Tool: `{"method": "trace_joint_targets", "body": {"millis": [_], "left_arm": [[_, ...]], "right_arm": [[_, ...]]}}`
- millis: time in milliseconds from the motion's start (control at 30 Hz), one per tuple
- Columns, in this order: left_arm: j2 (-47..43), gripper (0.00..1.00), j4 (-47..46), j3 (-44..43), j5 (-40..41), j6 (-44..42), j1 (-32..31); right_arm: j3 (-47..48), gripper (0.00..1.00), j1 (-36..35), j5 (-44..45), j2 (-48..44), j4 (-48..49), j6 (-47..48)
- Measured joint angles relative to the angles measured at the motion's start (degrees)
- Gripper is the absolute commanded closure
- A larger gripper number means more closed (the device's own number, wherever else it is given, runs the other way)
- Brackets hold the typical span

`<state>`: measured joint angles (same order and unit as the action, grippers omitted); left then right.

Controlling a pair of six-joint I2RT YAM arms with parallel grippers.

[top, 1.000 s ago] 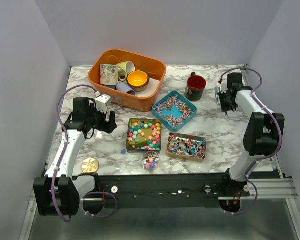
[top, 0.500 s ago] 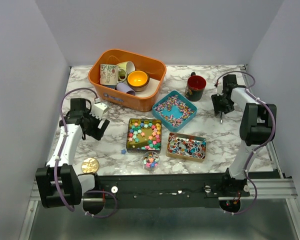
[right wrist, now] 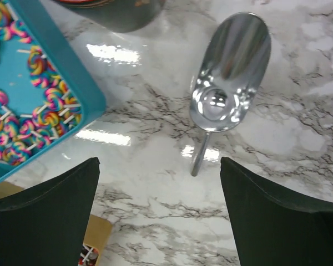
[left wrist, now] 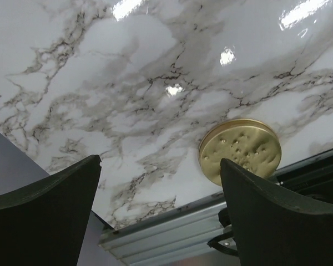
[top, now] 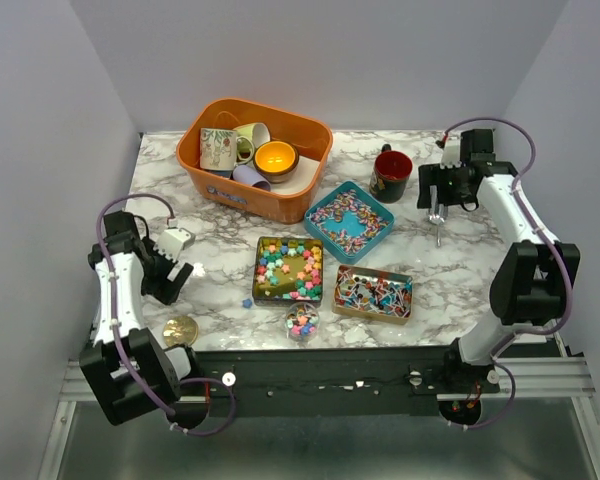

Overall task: Pack the candies
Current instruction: Place the spatula at the center of the board, then pick up the bottle lid at the center of the board.

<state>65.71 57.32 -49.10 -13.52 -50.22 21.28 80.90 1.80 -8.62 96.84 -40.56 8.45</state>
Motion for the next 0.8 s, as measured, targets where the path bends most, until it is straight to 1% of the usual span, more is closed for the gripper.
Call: {"method": "trace_joint_targets", "body": {"millis": [100,200,333,433,600,700,800], "left_arm": [[1.9,0.01,2.1,-1.6,-0.3,-0.9,2.3],[1.7,0.01,3.0,-1.6,-2.3,-2.2,3.5],[-2.2,0.01,2.6,2.9,-4.5,-4.3,3.4],[-3.5,0.01,2.9,5.6,-5.3,-6.4,3.4],[-5.0,0.01,3.4,11.2,-7.1,-12.3,3.4],[-5.5,0.01,4.3,12.8,-8.3,-14.9,3.4],[-6.3,0.01,4.7,13.7,-8.6,-17.2,3.4]], "right_arm": [[-1.2,0.04,-2.2,-1.8,-1.8,0.1,0.0],[-1.3,0.03,-4.0,-3.2,-1.9,-0.3,0.2],[-1.0,0.01,-4.8,-4.1,-1.4,-0.4,0.3],[-0.7,0.01,-5.7,-4.0,-0.7,0.1,0.6],[-0.7,0.00,-9.1,-4.1,-0.7,0.2,1.0],[-2.1,0.00,-10.7,-4.7,-1.5,0.5,1.0],[-3.7,0.00,-10.7,-5.3,-2.9,0.4,1.0]]}}
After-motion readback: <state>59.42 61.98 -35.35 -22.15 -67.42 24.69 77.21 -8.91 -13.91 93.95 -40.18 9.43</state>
